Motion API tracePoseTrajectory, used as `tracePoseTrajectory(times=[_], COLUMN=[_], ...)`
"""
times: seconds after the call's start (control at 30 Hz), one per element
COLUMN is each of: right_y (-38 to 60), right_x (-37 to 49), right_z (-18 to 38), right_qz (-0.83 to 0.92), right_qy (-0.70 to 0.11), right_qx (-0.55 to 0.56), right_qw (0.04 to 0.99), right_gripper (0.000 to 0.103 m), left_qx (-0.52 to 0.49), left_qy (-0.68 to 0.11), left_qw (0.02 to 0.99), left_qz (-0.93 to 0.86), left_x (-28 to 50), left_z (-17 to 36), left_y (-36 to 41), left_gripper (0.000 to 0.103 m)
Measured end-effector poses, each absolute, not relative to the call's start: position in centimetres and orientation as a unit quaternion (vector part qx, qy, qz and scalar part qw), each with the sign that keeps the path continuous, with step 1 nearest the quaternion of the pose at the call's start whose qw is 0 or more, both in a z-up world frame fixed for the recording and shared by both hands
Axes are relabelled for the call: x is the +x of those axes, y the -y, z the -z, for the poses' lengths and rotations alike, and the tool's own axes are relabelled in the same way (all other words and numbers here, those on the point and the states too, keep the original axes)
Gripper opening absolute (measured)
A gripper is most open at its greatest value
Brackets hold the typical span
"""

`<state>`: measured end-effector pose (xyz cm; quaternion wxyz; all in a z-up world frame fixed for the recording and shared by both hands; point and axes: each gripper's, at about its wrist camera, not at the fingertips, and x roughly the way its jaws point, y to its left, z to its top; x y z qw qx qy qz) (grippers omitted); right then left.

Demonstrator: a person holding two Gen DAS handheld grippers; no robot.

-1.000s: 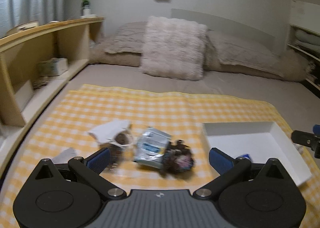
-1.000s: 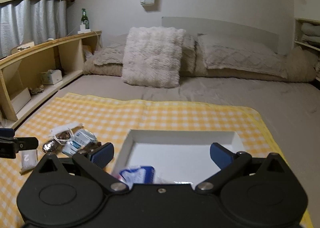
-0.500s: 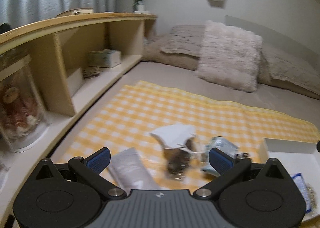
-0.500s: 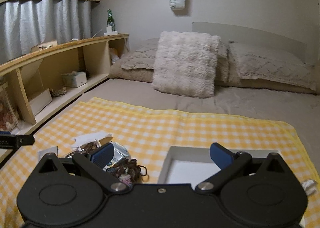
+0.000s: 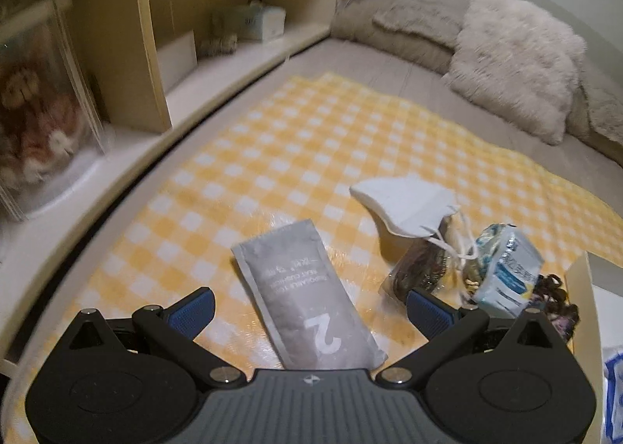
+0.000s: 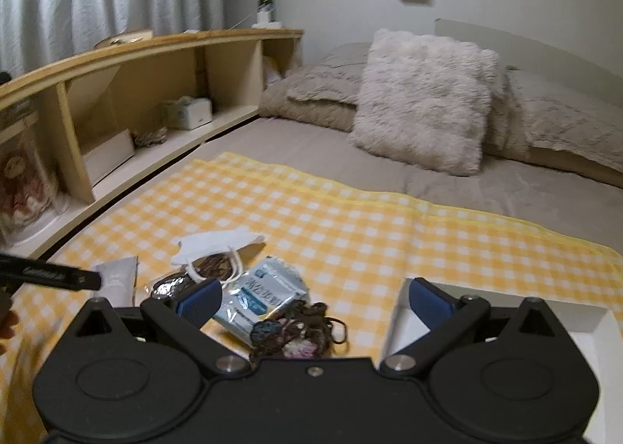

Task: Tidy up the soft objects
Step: 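Grasp the grey printed pouch with the left tool while the right tool grasps the crocheted pouch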

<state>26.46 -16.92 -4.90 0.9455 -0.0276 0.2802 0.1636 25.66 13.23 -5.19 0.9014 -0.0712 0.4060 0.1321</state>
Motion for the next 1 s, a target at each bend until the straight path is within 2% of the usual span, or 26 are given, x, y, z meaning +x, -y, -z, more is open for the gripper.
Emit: tracePoseTrajectory(times=[0.27,0.47,0.73,0.83,0.87,0.9,1.0], right_y=[14.6,12.9,11.0,10.6,10.5,10.5,10.8], right_x=[29.8,31.7,34.0,34.2,34.2,34.2,33.9], right_z=[8.2,11.1,13.9,14.5,14.6,14.7,14.4], right_qz=[-0.197,-0.219,-0.226,-0.223,-0.224,-0.222,-0.219], right_qy=[-0.313,-0.334,-0.366,-0.383,-0.390,-0.397,-0.400], right_qx=[-0.101,-0.179,-0.189,-0.195,-0.195,-0.198,-0.201], right_qw=[0.924,0.899,0.882,0.875,0.872,0.868,0.867], right_gripper=[0.102,0.097,0.091,0.079,0.069,0.066,0.057], left_qx=[-0.068,-0.066,-0.040,-0.009,-0.007,-0.009,-0.008], left_qy=[-0.448,-0.475,-0.493,-0.504,-0.504,-0.505,-0.508], left_qw=[0.879,0.862,0.858,0.852,0.852,0.852,0.851], left_qz=[-0.149,-0.163,-0.138,-0.141,-0.140,-0.140,-0.133], left_x=[29.8,31.3,31.2,30.8,30.7,30.5,30.2], left_z=[8.7,10.7,11.7,11.9,11.9,11.8,11.6], left_y=[-13.8,-14.9,-14.8,-14.5,-14.6,-14.8,-15.3], left_gripper=[0.103,0.103,0.103,0.102,0.099,0.096,0.077])
